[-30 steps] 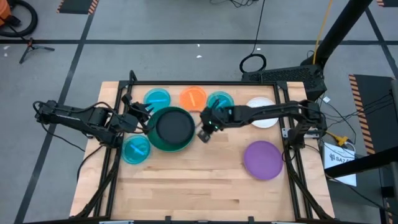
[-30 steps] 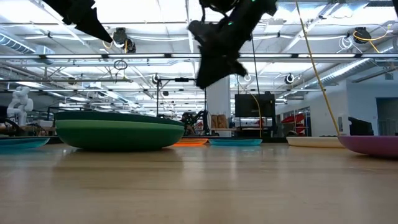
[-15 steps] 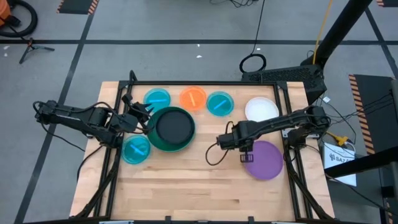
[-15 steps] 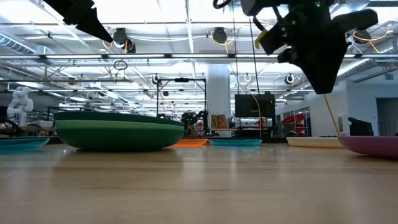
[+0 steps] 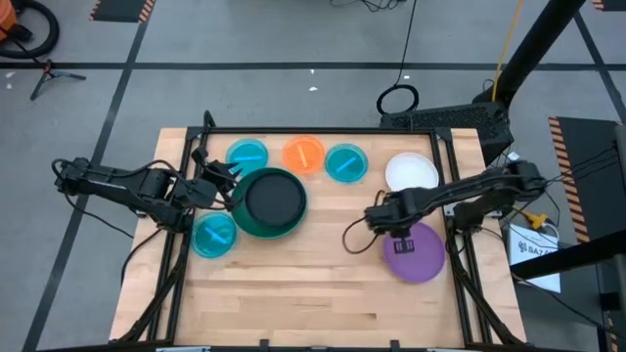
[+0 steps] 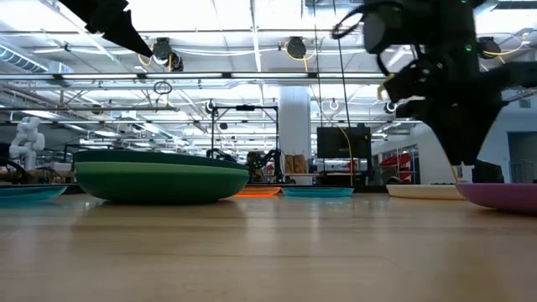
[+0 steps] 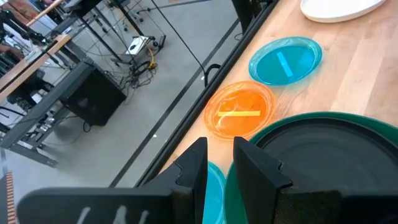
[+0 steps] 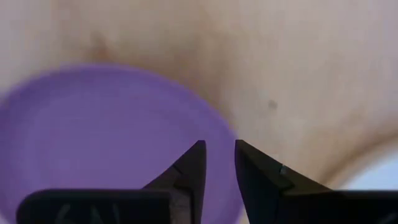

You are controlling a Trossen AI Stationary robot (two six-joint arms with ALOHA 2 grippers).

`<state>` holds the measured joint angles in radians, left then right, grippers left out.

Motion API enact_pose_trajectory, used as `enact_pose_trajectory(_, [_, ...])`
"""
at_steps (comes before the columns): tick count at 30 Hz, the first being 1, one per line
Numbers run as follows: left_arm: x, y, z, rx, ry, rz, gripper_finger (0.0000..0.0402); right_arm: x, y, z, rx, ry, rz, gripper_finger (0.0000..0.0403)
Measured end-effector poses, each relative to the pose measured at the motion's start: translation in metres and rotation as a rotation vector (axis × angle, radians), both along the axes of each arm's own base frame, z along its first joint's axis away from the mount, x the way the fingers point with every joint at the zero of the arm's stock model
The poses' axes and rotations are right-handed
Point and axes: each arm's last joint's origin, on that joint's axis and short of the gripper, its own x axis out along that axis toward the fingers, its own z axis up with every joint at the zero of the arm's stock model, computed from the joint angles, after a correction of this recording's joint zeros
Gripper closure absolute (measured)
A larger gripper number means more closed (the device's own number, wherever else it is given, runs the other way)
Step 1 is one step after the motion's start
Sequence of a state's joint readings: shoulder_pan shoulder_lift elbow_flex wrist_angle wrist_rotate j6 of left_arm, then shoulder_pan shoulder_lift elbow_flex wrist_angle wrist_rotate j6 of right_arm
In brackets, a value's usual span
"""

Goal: Stack plastic plates
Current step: Stack the purple plate on top of the black plate

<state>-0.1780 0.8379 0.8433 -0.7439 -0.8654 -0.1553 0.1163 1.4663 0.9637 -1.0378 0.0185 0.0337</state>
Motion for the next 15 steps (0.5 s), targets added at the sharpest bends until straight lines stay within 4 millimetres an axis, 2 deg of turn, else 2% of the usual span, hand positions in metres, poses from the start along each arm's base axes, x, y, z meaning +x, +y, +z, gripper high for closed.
enact_pose_trajectory(6, [0.001, 0.000, 0.001, -0.005, -0.020, 0.001, 0.0316, -0.027, -0.012, -0.003, -0.082, -0.080, -0.134, 0.0307])
enact_pose_trajectory(10, [0.003, 0.000, 0.003, -0.010, -0.048, 0.001, 0.0316, -0.030, -0.016, -0.004, -0.080, -0.106, -0.164, 0.0270])
enact_pose_trajectory(15, [0.003, -0.001, 0.004, -0.015, -0.060, 0.003, 0.0316, -0.028, -0.015, -0.005, -0.074, -0.115, -0.100, 0.0235])
